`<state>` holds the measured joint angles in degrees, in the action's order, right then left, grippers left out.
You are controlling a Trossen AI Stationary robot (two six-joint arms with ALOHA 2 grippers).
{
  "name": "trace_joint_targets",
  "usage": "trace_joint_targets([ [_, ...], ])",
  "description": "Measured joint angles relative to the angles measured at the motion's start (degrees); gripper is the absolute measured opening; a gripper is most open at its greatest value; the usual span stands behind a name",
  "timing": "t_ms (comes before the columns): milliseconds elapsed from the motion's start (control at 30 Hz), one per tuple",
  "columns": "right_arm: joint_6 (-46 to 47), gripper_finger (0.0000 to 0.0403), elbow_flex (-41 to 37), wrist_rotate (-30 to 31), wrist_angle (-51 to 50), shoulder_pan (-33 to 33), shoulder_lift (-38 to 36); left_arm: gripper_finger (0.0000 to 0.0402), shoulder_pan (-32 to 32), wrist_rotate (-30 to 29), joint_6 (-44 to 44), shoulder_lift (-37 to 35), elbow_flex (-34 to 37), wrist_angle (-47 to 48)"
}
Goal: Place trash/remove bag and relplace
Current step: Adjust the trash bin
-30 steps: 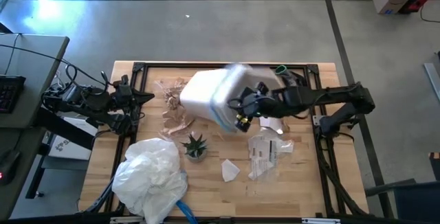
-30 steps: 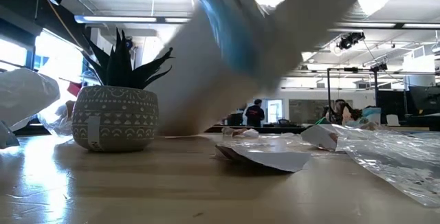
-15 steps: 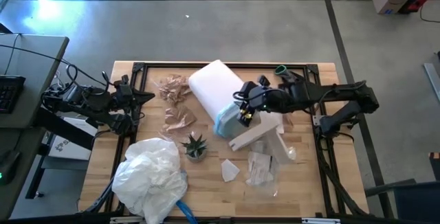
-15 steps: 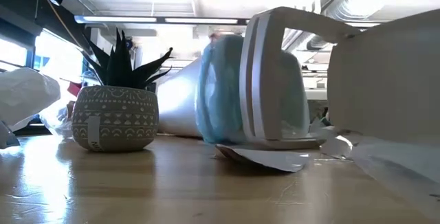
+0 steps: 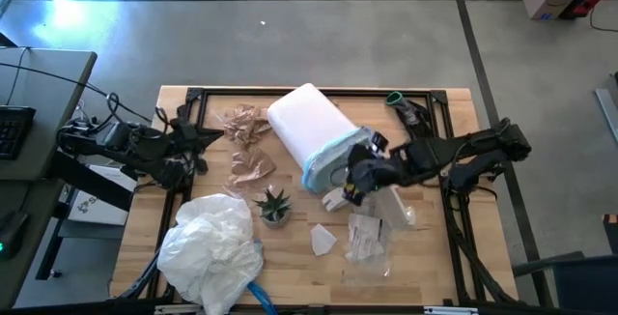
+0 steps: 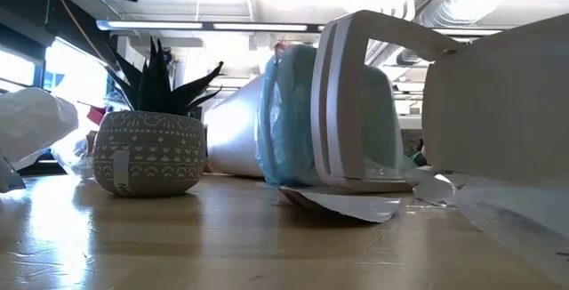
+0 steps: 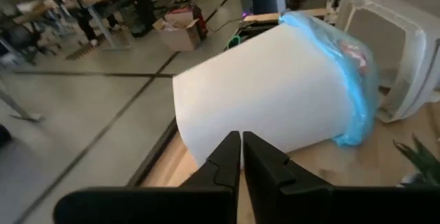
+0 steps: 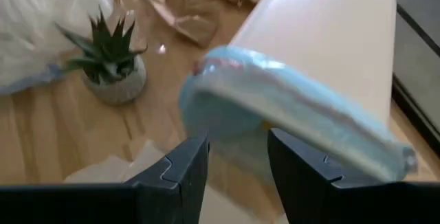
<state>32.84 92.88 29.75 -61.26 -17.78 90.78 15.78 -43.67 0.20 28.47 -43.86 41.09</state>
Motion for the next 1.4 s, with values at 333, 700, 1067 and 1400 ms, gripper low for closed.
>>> trace_joint_targets([
  [333, 11.2, 0.0138, 0.0, 8.3, -1.3, -6.4, 2.7, 0.0, -14.9, 12.6, 9.3, 13.8, 0.0, -12.9],
  [700, -4.0, 0.0138, 0.0, 14.2, -6.3, 0.6, 2.7, 0.0, -37.3, 37.7, 15.6, 29.0, 0.0, -28.3],
  [1067, -22.0, 0.0138, 0.0, 3.3, -7.6, 9.3, 2.7, 0.0, -48.9, 48.6, 14.7, 42.2, 0.0, -38.9],
  [1400, -29.6, 0.0138, -5.7, -4.4, -2.4, 15.0, 6.8, 0.0, -58.0, 49.5, 9.8, 47.9, -0.4, -45.7],
])
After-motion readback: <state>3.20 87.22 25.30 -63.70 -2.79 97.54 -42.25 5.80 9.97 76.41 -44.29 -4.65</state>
